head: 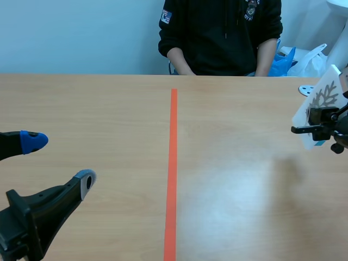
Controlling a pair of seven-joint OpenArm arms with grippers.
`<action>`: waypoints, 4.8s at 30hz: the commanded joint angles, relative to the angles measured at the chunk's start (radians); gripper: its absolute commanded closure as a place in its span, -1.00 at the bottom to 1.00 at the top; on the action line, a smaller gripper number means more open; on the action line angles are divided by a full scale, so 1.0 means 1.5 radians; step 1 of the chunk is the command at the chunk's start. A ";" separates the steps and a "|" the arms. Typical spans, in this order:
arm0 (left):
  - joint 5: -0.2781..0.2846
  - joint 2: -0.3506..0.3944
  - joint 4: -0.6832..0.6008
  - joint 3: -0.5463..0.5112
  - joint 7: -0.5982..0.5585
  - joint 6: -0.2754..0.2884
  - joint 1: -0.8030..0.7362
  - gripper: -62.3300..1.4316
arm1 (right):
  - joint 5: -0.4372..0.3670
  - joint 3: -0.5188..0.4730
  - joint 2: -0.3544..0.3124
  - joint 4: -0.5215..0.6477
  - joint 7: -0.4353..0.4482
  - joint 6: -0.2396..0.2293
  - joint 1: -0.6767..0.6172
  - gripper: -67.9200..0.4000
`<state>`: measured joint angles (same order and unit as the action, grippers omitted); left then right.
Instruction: Sort the leaf by its shape. The table is split by an orange tape line. A compound leaf with several leaflets goes to the left side, a simple leaf with one blade goes to the right side. Return to the home posture when a red brick is placed on the table.
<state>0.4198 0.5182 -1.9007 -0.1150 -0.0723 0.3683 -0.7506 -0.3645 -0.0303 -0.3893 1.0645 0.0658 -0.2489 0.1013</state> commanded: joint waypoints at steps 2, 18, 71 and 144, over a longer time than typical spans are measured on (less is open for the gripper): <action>0.004 -0.001 -0.009 -0.002 -0.009 0.001 0.002 -1.00 | -0.007 0.010 0.003 -0.028 0.019 -0.001 0.052 0.88; 0.004 -0.001 -0.009 -0.002 -0.008 0.001 0.002 -1.00 | -0.004 0.054 0.043 -0.247 0.072 0.064 0.176 0.88; 0.004 -0.001 -0.009 -0.002 -0.009 0.001 0.003 -1.00 | -0.217 -0.171 -0.108 0.405 -0.118 -0.130 -0.260 -0.76; 0.004 0.000 -0.009 -0.002 -0.009 0.001 0.002 -1.00 | 0.169 0.379 0.096 0.047 0.058 -0.144 0.001 -1.00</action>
<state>0.4198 0.5186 -1.9007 -0.1150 -0.0723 0.3683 -0.7506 -0.1074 0.5419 -0.2436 1.1061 0.1314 -0.4679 0.0875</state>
